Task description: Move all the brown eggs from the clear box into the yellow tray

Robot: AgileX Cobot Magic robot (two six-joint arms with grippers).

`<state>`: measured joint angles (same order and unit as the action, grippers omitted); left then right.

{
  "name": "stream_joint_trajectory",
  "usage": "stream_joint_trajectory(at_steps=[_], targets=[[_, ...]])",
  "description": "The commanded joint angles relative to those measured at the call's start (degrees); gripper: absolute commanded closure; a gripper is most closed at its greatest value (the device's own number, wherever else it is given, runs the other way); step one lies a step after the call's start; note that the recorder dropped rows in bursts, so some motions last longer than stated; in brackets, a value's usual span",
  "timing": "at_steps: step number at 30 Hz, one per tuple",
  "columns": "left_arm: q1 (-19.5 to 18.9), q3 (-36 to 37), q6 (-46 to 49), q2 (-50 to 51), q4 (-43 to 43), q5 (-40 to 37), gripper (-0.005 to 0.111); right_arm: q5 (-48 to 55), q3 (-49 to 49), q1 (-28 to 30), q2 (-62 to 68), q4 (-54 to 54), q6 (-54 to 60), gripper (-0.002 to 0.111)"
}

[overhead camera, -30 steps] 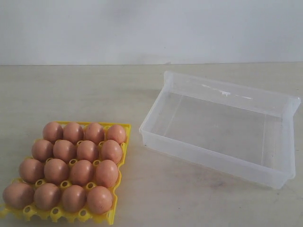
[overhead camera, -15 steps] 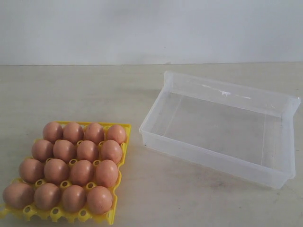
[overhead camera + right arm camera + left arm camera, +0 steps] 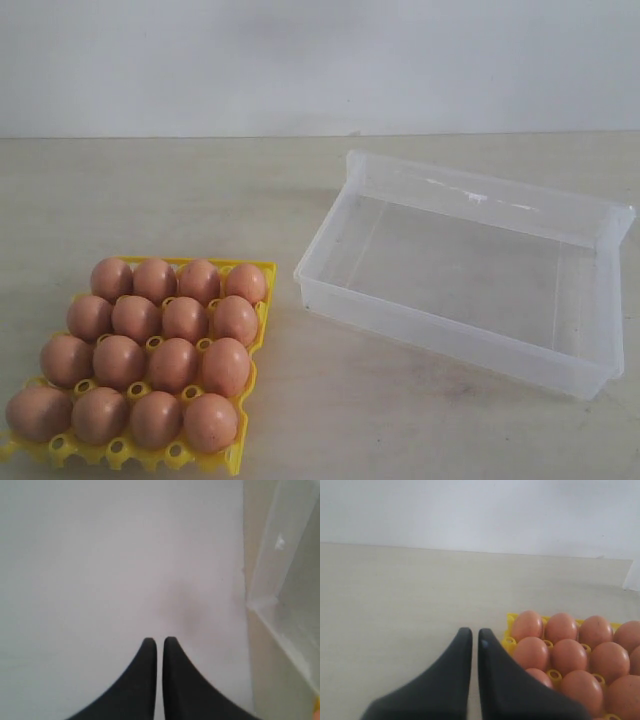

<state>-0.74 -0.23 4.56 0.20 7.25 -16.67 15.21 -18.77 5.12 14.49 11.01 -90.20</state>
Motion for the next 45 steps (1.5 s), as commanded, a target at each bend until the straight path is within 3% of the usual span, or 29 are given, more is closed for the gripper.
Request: stream_joint_trajectory(at_steps=[1, 4, 6, 7, 8, 9, 11, 12, 15, 28, 34, 45], targets=[[0.2, 0.2, 0.0, -0.2, -0.3, 0.3, 0.103, 0.0, 0.1, -0.2, -0.1, 14.2, 0.6, 0.109], [0.2, 0.2, 0.0, -0.2, -0.3, 0.3, 0.103, -2.4, 1.1, -0.2, -0.1, 14.1, 1.7, 0.109], [0.2, 0.2, 0.0, -0.2, -0.3, 0.3, 0.103, -9.7, 5.4, -0.2, -1.5, 22.0, 26.5, 0.109], [0.2, 0.2, 0.0, -0.2, -0.3, 0.3, 0.103, -15.2, 9.4, -0.2, -3.6, 29.1, 55.5, 0.109], [0.2, 0.2, 0.0, -0.2, -0.3, 0.3, 0.103, -16.2, 10.8, -0.2, -4.8, 28.0, 66.9, 0.109], [0.2, 0.2, 0.0, -0.2, -0.3, 0.3, 0.103, -16.0, 14.3, -0.2, -7.1, 20.6, 90.2, 0.109], [0.2, 0.2, 0.0, -0.2, -0.3, 0.3, 0.103, -16.5, 18.8, -0.2, -9.9, 8.1, 105.9, 0.109], [0.2, 0.2, 0.0, -0.2, -0.3, 0.3, 0.103, -14.6, 18.8, -0.2, -11.5, 3.5, 107.1, 0.109], [0.2, 0.2, 0.0, -0.2, -0.3, 0.3, 0.103, 3.5, 18.8, -0.2, -14.5, 0.1, 104.4, 0.109], [0.3, 0.2, 0.0, -0.2, -0.3, 0.5, 0.103, 6.1, 18.8, 0.1, -14.5, -3.6, 103.5, 0.109], [0.3, 0.2, 0.0, -0.2, -0.3, 0.3, 0.103, 7.5, 18.8, 0.0, -14.5, -4.2, 82.9, 0.109], [0.3, 0.2, 0.0, -0.2, -0.3, 0.3, 0.103, 7.4, 18.8, 0.0, -14.5, -4.1, 82.1, 0.109]])
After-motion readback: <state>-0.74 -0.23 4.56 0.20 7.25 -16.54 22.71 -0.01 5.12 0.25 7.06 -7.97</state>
